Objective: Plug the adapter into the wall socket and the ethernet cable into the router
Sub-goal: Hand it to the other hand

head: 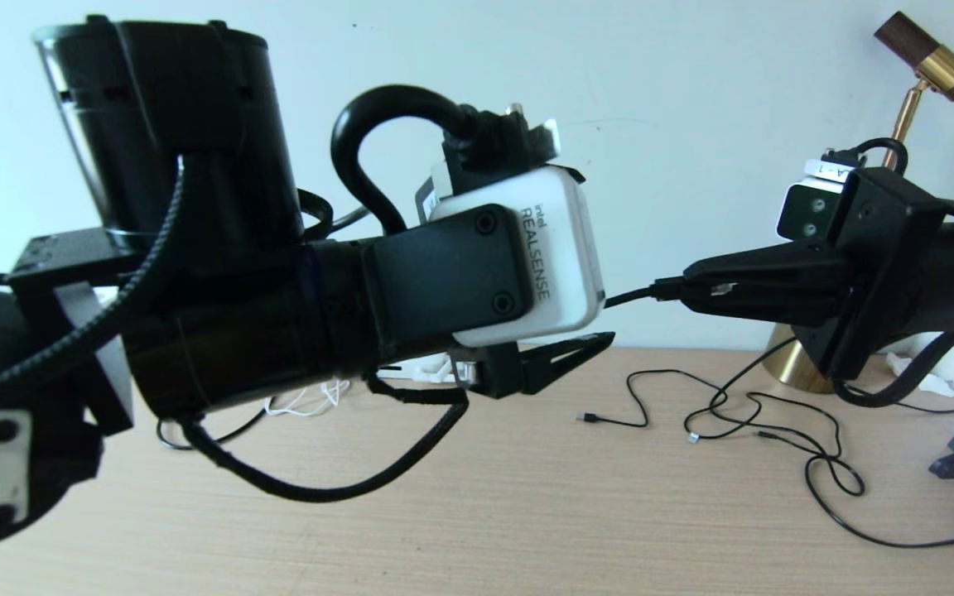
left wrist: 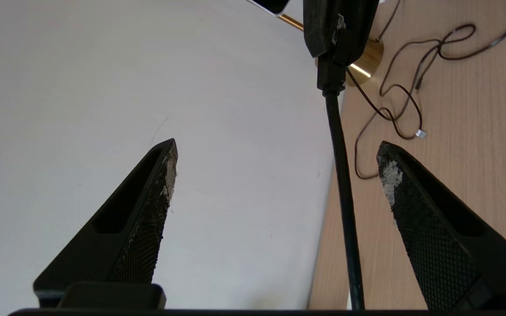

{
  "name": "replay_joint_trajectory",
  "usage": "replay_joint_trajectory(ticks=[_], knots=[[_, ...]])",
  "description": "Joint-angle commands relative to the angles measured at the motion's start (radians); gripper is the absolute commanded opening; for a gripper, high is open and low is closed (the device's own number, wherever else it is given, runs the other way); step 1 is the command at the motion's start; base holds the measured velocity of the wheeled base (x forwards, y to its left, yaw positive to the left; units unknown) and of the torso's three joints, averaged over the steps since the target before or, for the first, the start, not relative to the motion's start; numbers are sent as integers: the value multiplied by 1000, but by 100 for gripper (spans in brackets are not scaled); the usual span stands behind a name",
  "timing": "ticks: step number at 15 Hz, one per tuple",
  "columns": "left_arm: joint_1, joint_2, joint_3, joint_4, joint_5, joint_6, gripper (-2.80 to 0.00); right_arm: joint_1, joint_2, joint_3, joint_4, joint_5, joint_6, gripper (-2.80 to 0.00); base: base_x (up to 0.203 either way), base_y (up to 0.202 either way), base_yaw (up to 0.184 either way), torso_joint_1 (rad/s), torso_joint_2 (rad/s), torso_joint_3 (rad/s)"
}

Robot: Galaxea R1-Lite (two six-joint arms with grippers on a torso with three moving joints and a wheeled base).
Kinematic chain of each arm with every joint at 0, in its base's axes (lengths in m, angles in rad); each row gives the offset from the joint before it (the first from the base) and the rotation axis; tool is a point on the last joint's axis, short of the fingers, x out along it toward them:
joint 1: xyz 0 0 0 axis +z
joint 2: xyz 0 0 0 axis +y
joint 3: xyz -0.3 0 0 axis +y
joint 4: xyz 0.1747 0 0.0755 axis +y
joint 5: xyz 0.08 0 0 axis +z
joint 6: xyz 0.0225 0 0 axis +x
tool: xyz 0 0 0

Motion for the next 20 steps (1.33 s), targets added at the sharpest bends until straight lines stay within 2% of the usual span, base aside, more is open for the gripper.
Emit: replay_joint_trajectory(ticks=[1,3,5,11,20], knots=[[0,11,38,-48,-4,6,0,-1,14,-7,-3,18,28,-280,0,0,0,0,0,0],[-3,22,40,-79,-6,6,0,10,38,-23,-1,23,40,-280,0,0,0,0,0,0],[-17,39,38,-91,-4,6,0,24,61,-56,-3,26,90,-280,0,0,0,0,0,0],[-28,108,24,-160,-4,3,0,43,67,-64,-3,52,92,-280,0,0,0,0,0,0],[-32,51,75,-166,-6,3,0,41,62,-65,0,60,93,-280,0,0,0,0,0,0]])
